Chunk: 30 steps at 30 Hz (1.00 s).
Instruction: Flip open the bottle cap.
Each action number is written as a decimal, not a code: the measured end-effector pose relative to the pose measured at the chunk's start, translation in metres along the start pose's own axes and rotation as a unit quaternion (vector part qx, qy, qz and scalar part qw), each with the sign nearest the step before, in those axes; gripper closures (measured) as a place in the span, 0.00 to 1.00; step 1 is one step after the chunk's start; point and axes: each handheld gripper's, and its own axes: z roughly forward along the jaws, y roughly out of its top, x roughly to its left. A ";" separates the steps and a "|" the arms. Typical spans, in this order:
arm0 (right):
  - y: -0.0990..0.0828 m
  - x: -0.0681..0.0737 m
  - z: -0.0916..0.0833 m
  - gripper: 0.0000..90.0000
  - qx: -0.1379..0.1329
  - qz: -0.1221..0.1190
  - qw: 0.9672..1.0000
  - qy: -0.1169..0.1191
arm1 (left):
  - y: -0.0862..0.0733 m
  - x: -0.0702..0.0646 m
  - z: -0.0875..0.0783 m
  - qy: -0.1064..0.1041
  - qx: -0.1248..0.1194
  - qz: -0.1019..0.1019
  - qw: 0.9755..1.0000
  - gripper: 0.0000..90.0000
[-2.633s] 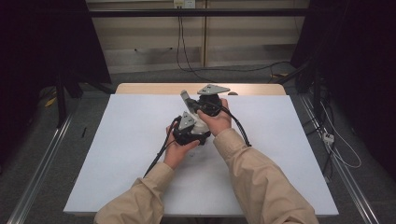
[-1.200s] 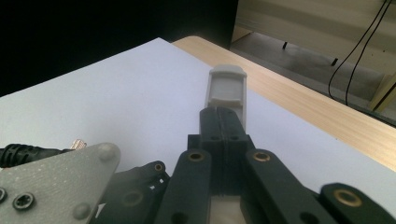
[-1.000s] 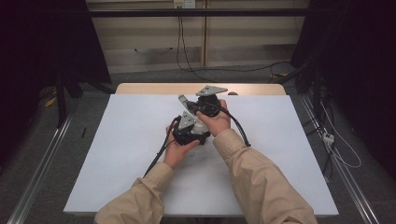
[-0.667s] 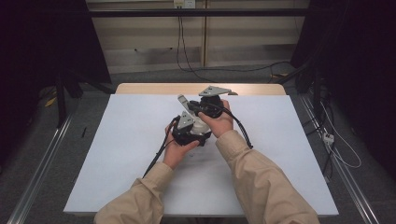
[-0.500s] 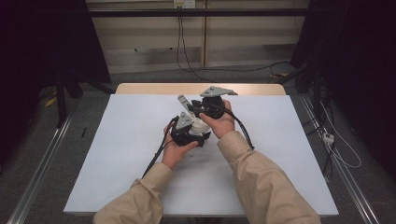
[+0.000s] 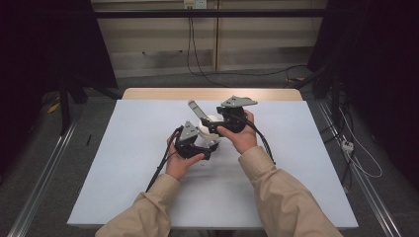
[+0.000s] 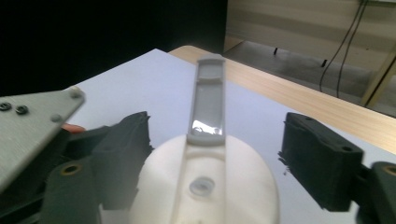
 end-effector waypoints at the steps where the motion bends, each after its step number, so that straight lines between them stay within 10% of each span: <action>1: -0.001 0.000 -0.002 0.22 -0.002 0.004 1.000 -0.001 | -0.001 0.001 -0.004 0.000 -0.001 -0.003 1.000 0.05; 30: -0.065 -0.003 -0.085 0.10 -0.014 0.004 1.000 0.000 | -0.023 0.021 -0.105 0.010 -0.010 -0.046 0.999 0.05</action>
